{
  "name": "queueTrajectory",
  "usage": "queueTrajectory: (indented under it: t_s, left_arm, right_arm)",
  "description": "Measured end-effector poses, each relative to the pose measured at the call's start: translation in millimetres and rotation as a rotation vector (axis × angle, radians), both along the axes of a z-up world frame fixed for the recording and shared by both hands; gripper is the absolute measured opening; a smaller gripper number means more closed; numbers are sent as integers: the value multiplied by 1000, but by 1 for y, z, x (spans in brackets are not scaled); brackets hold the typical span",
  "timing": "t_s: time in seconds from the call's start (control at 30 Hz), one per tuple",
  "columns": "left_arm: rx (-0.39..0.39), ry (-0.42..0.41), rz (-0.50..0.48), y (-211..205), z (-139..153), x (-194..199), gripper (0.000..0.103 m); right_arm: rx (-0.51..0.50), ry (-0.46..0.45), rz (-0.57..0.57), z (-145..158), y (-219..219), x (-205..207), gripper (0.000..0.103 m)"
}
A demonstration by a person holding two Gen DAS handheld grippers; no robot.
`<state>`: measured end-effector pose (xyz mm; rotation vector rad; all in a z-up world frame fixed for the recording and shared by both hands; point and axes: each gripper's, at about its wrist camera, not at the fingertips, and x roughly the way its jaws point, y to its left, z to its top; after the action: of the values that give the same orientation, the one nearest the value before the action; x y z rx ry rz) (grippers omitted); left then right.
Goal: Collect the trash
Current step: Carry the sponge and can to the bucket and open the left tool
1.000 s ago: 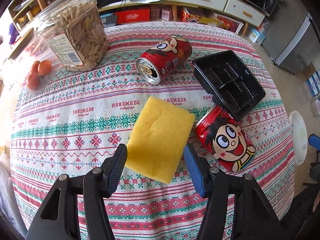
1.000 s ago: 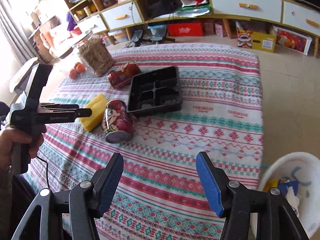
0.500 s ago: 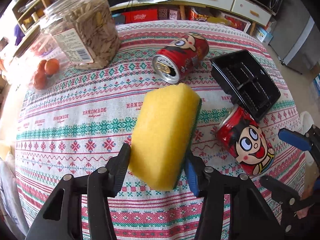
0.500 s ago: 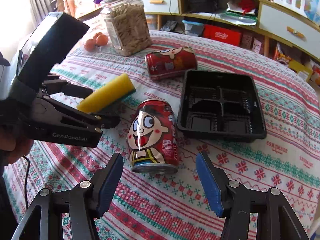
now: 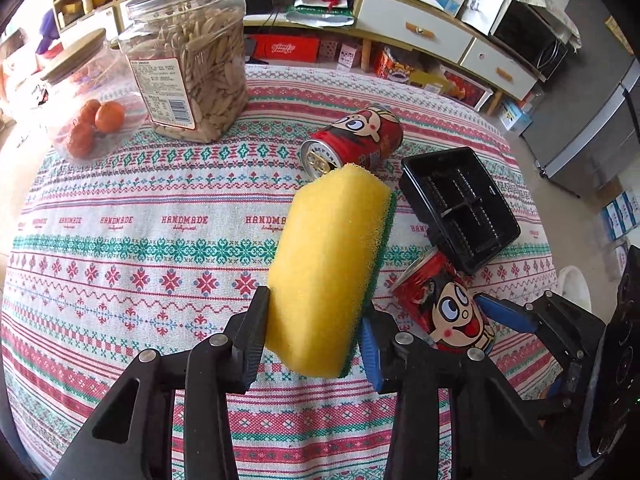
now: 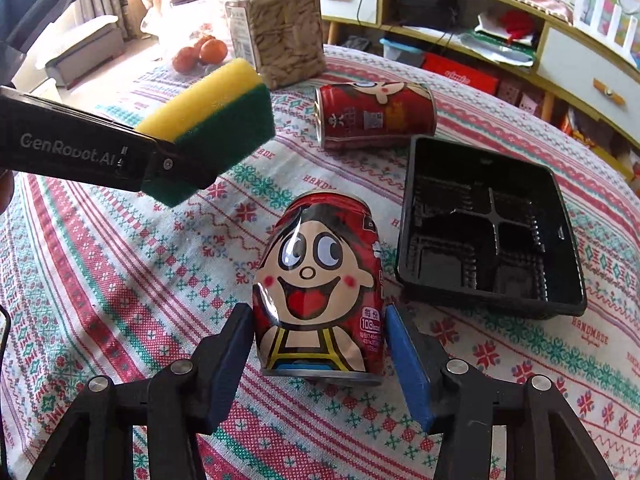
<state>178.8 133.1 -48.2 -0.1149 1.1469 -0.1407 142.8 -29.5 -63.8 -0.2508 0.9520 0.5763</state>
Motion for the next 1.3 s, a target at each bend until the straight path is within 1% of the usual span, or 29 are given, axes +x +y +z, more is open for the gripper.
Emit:
queueTrajectory:
  t_s: [0.07, 0.37, 0.57, 0.77, 1.0, 1.1, 1.3]
  left_arm:
    - [-9, -1, -2, -1, 2, -4, 43]
    - [-72, -4, 0, -8, 7, -20, 43]
    - [-102, -10, 5, -12, 11, -26, 43]
    - [-136, -12, 3, -19, 17, -36, 43]
    - [-177, -49, 1, -29, 37, -56, 43]
    - [-174, -54, -15, -39, 39, -64, 43]
    - [-200, -69, -51, -59, 49, -76, 43]
  right_arm:
    - [24, 23, -5, 2, -3, 0, 58]
    - [69, 102, -52, 8, -15, -7, 58]
    - [144, 176, -86, 13, -31, -12, 58]
    - [209, 217, -126, 23, -50, -15, 58]
    - [254, 242, -154, 33, -70, -28, 58]
    - [267, 233, -162, 41, -78, -35, 58]
    - [306, 223, -185, 55, -100, -49, 58]
